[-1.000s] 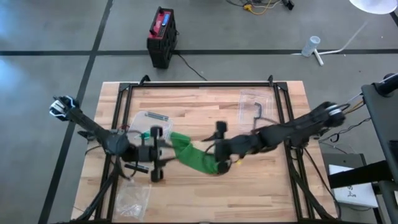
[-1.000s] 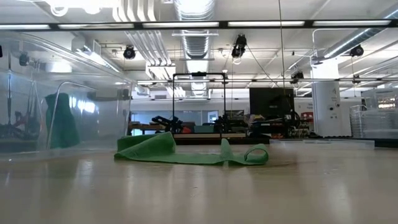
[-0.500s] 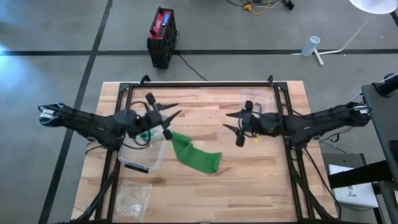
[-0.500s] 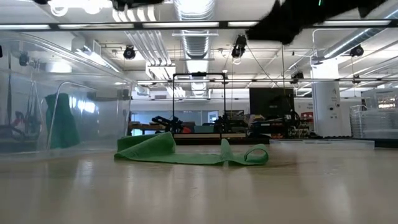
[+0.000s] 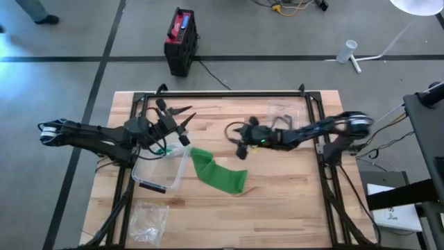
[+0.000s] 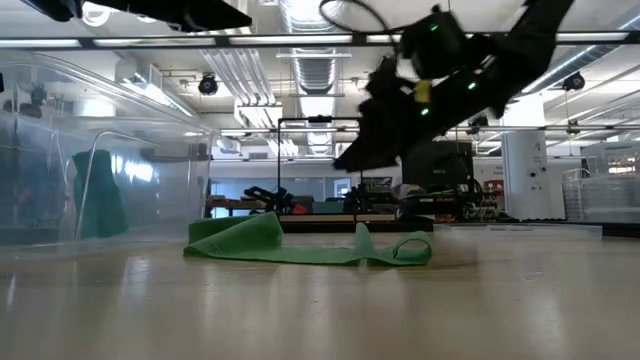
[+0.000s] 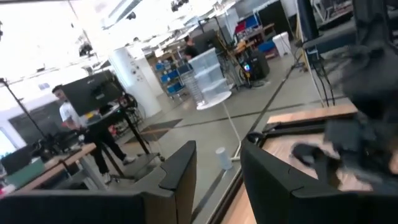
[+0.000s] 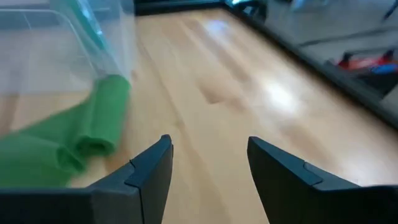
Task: Roll bandage
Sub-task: Roll the dark green bandage
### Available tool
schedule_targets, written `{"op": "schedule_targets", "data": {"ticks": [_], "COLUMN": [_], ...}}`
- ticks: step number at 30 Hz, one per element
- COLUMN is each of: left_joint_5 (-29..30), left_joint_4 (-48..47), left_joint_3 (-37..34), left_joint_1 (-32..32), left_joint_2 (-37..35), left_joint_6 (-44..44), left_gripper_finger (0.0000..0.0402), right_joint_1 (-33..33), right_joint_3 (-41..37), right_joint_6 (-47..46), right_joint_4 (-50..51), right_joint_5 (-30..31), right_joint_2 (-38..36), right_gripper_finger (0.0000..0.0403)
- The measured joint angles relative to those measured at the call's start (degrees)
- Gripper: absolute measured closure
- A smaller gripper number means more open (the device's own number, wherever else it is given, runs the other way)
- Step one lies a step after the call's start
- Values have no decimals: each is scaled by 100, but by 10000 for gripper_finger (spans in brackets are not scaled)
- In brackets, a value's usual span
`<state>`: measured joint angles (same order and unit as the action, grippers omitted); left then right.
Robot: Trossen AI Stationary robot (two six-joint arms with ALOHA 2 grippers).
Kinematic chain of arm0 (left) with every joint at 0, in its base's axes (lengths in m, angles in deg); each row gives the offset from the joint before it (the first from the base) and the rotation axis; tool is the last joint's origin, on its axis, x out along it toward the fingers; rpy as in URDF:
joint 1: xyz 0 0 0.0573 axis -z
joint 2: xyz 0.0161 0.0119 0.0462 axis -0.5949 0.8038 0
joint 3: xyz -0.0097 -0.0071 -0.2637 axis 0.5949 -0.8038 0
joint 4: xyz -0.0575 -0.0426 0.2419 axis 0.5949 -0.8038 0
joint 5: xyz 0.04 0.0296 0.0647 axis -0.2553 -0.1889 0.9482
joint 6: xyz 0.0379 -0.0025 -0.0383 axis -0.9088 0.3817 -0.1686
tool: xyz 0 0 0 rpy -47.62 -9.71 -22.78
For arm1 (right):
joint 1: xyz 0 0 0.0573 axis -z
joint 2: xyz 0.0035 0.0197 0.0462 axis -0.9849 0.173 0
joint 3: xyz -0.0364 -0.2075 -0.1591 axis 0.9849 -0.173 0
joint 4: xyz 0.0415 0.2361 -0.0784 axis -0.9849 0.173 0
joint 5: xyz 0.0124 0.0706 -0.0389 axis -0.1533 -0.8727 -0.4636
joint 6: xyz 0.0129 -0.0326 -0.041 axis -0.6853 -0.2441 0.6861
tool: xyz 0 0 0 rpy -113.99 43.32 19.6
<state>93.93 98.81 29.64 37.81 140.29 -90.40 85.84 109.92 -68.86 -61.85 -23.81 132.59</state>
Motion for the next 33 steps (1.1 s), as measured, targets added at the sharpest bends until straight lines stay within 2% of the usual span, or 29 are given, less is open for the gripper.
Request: {"op": "schedule_targets", "data": {"ticks": [3, 6, 10, 12, 20, 28, 33], "left_joint_5": [79, 94, -68, -93, -114, -114, -114], "left_joint_4": [-373, -688, -925, -951, -1572, -1918, -1918], "left_joint_3": [-59, -137, -434, -534, -904, -909, -865], "left_joint_1": [-1, 63, 272, 417, 882, 966, 966], "left_joint_2": [-243, -546, -906, -1068, -1691, -1819, -1712], "left_joint_6": [353, 759, 1102, 1166, 1532, 1866, 1860], "left_gripper_finger": [286, 286, 286, 286, 286, 286, 286], "right_joint_1": [-129, -223, -282, -299, -363, -458, -443], "right_joint_3": [564, 1157, 1956, 2271, 3009, 3266, 3245], "right_joint_6": [-437, -351, -190, -287, -1105, -1118, -907], "right_joint_4": [-329, -149, -225, -174, 110, 420, 715], "right_joint_5": [-5, 16, 18, -194, -252, -344, -87], "right_joint_2": [844, 1489, 2039, 2240, 2735, 3117, 3090], "right_gripper_finger": [204, 204, 204, 204, 204, 204, 204]}}
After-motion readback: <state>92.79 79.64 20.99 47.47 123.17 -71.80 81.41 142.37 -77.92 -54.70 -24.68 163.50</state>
